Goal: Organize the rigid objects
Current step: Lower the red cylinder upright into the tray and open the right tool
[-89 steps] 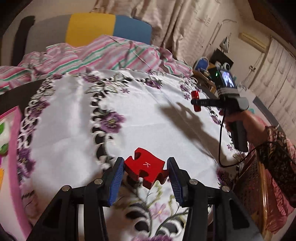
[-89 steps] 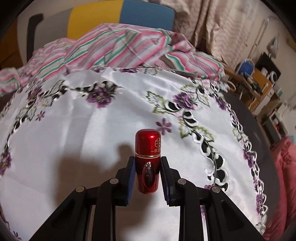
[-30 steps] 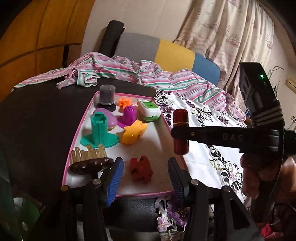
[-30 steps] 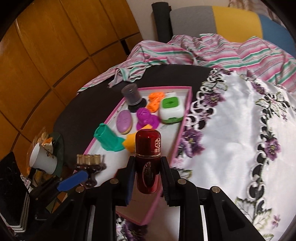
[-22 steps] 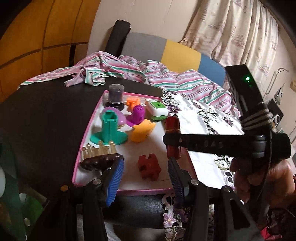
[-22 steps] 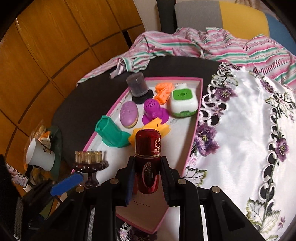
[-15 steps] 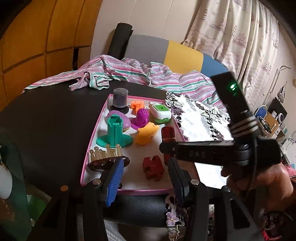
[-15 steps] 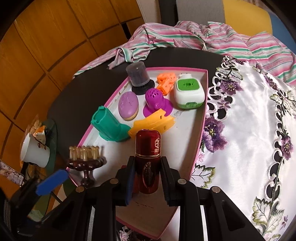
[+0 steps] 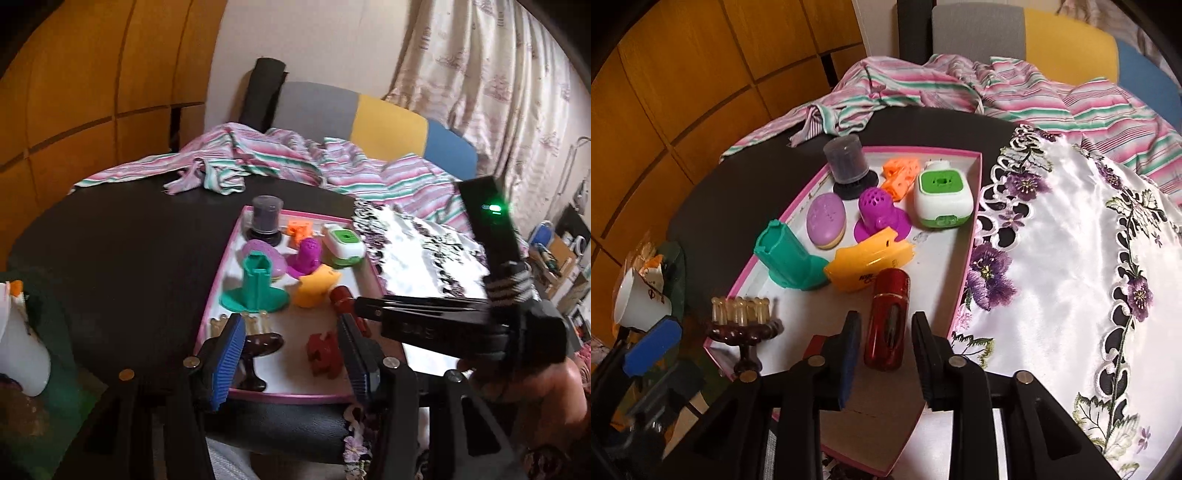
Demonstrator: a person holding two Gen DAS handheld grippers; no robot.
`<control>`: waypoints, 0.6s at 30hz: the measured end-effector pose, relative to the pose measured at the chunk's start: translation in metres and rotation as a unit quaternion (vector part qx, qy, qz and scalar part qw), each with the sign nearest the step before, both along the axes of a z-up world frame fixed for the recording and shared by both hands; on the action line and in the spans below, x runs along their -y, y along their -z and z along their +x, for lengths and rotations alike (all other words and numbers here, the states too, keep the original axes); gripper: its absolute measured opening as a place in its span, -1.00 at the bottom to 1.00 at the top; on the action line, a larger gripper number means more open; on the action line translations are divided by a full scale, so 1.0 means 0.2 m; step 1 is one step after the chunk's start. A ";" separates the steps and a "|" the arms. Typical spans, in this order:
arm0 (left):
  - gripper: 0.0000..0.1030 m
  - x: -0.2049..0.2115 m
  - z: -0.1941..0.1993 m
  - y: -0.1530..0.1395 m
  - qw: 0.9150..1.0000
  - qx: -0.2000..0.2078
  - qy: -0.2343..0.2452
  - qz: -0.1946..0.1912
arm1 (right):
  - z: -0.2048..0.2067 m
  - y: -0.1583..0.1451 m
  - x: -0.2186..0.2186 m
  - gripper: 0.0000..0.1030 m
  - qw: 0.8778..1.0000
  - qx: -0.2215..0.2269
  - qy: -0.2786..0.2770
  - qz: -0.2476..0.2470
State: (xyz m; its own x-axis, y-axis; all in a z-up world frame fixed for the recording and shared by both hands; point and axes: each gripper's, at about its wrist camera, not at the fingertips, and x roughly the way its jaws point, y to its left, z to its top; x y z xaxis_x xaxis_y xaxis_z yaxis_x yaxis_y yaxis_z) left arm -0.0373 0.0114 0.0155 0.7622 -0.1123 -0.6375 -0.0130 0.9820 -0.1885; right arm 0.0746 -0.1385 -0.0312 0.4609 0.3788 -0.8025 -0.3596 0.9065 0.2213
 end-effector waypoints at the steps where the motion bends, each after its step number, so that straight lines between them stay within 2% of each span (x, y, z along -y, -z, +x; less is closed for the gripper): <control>1: 0.04 -0.01 0.00 -0.01 1.000 0.002 -0.003 -0.004 | -0.01 -0.01 0.01 -0.15 1.000 0.002 0.004 0.004; 4: 0.06 -0.02 0.01 -0.02 1.000 0.005 -0.016 0.000 | -0.03 -0.05 0.03 0.00 1.000 0.012 0.015 0.012; 8: 0.12 -0.01 0.03 -0.04 0.998 0.000 -0.048 0.037 | -0.07 -0.10 0.03 0.53 0.999 0.037 0.029 0.001; 11: 0.12 -0.02 0.06 -0.05 0.997 -0.012 -0.062 0.052 | -0.10 -0.13 0.03 0.76 0.998 0.050 0.043 -0.004; 15: 0.12 -0.05 0.08 -0.04 0.994 -0.026 -0.085 0.055 | -0.10 -0.14 0.04 0.86 0.997 0.046 0.061 -0.009; 18: 0.12 -0.06 0.08 -0.05 0.992 -0.025 -0.099 0.074 | -0.09 -0.14 0.04 0.89 0.997 0.031 0.075 -0.019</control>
